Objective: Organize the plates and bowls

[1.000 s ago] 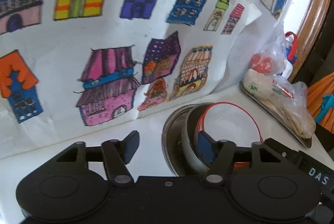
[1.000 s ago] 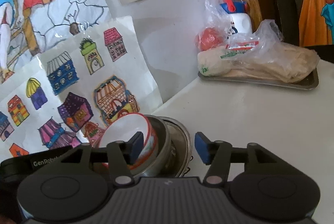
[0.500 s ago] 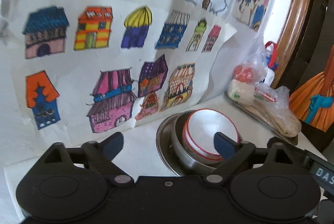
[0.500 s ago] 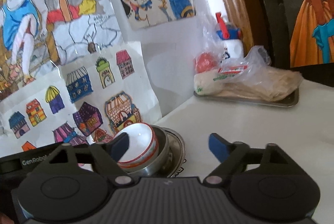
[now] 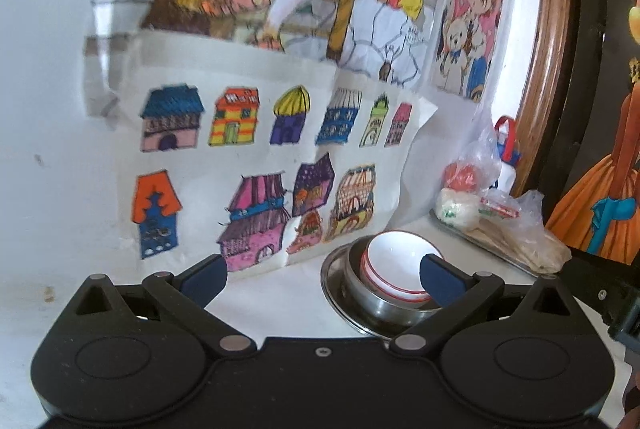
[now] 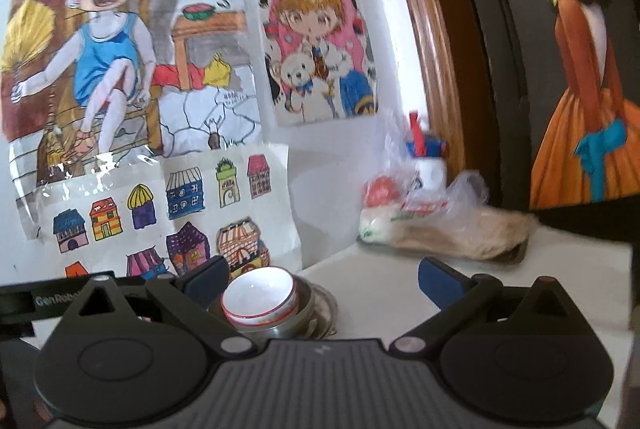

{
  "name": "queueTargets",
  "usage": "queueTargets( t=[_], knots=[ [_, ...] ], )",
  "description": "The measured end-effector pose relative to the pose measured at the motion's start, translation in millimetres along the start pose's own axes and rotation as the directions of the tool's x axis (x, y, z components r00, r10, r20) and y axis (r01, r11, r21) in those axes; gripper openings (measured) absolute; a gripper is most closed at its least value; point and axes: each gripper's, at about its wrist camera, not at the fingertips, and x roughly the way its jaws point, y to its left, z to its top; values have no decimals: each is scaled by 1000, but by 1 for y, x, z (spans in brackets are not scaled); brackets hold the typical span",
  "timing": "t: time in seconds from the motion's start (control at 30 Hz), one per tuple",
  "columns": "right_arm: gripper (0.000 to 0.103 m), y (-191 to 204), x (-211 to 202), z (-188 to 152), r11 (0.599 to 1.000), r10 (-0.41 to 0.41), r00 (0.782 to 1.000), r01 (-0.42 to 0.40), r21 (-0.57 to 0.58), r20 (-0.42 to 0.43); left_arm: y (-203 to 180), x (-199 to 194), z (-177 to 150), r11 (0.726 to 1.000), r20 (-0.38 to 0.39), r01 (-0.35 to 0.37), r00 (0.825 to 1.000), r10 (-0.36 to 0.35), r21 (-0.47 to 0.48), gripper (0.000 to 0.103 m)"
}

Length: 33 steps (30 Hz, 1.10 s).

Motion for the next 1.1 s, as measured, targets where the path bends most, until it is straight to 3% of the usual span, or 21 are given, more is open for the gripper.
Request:
queueTargets(
  t=[0.5,1.1],
  knots=[
    [103,-2,-59,-16,1000,-18,996,18,-1,91,-4,-60,-37,995,114,-66,992,57,77,102],
    [103,-5,-91,-43,1000,-28,998,29,-7,59,-1,-85,-68,992,110,-78,992,67,98,102]
  ],
)
